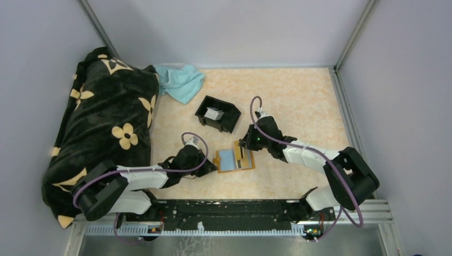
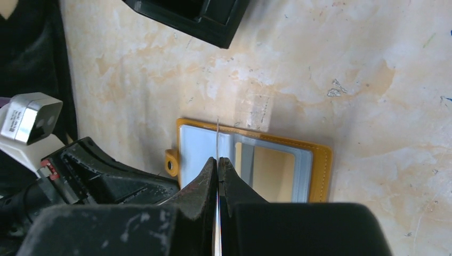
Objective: Put the credit cards into the card holder
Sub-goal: Adjust the card holder at the center of the board, then insert the credit card into the card holder.
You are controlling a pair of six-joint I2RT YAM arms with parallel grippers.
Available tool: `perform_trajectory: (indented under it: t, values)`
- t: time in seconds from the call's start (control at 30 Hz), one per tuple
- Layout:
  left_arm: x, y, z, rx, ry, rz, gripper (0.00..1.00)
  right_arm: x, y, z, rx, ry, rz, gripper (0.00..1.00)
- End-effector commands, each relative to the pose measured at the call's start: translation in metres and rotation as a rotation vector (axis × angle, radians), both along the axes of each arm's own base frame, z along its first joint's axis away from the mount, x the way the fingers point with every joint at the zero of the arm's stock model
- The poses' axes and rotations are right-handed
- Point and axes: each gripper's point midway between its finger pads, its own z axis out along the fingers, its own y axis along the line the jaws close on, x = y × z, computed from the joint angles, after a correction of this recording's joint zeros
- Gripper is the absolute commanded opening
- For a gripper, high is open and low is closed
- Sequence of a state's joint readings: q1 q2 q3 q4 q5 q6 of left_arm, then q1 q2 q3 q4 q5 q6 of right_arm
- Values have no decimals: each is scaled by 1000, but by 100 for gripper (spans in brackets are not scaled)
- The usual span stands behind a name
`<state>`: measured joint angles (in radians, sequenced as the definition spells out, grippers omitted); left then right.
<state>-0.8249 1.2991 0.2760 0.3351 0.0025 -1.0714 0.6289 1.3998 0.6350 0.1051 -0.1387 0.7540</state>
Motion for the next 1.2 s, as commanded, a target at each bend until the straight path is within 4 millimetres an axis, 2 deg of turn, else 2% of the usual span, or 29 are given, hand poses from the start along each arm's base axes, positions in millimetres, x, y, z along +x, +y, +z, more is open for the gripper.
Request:
perform_trajectory:
  t: [0.0, 0.4, 0.97, 1.17]
  values:
    - [-18, 30, -39, 157, 88, 23, 0, 2, 3, 21, 40, -57, 40, 0]
    - [-18, 33, -40, 170, 88, 29, 0, -15, 13, -5, 114, 7, 104, 0]
    - [-19, 32, -43, 181, 99, 26, 0, -18, 16, -24, 136, 34, 113, 0]
    - [-19, 34, -43, 189, 100, 28, 0, -17, 11, -30, 131, 37, 93, 0]
